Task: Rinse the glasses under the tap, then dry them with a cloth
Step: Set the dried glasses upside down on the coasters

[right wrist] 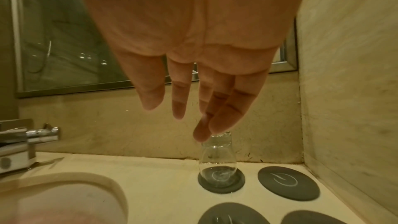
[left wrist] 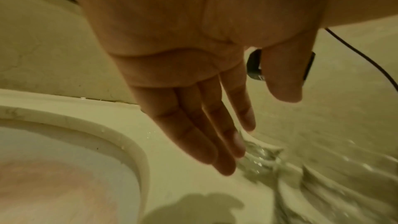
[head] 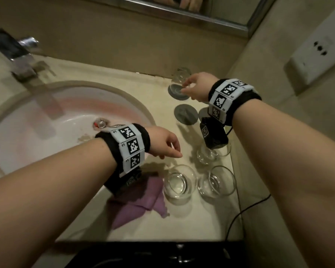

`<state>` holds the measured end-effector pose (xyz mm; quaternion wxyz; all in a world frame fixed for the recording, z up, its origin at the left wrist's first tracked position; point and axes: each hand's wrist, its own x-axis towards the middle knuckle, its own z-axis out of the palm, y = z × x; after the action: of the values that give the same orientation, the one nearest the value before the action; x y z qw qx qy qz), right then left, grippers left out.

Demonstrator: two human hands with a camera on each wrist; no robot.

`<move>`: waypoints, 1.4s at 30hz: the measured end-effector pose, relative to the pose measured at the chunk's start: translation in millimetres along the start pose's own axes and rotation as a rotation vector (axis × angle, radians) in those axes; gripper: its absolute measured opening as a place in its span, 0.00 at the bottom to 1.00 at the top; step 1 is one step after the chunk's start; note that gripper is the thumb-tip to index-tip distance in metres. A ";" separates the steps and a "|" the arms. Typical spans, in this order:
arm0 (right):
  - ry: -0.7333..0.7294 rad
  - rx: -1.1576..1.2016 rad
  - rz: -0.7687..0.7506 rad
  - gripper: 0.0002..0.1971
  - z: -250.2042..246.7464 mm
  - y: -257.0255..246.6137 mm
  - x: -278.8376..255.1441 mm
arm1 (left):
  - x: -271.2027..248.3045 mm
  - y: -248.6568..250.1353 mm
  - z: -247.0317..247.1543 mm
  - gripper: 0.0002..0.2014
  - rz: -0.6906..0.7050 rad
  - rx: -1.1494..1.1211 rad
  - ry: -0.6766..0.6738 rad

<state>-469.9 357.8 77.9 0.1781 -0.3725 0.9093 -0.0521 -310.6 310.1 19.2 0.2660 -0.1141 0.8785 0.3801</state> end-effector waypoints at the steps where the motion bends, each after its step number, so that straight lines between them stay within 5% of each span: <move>1: 0.003 0.004 -0.006 0.18 0.7 0.6 -8.7 | -0.6 2.6 8.7 0.19 -0.013 0.021 -0.024; 8: -0.002 -0.069 -0.047 0.15 9.6 11.1 -48.7 | 5.1 13.6 50.8 0.17 -0.045 0.343 0.066; 17: -0.022 -0.088 -0.034 0.14 12.6 22.2 -59.8 | 10.1 10.9 45.0 0.13 -0.022 0.372 0.150; 22: -0.043 0.170 -0.012 0.14 3.7 24.9 -58.1 | 8.0 2.9 17.1 0.09 0.046 -0.186 0.276; 31: -0.160 0.769 0.173 0.39 -12.7 32.1 -52.3 | 5.6 17.9 -47.9 0.08 0.307 -0.956 0.658; 36: -0.266 1.222 0.053 0.34 -24.2 42.9 -43.1 | 25.3 31.6 -67.0 0.09 0.351 -1.062 0.675; 42: -0.110 1.146 0.080 0.21 -42.3 60.9 -8.9 | 66.0 39.1 -80.0 0.12 0.240 -1.042 0.606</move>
<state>-519.4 406.1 106.0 0.4004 -0.1843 0.7386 -0.5101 -411.8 278.7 51.9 -0.1309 -0.2323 0.6206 0.7374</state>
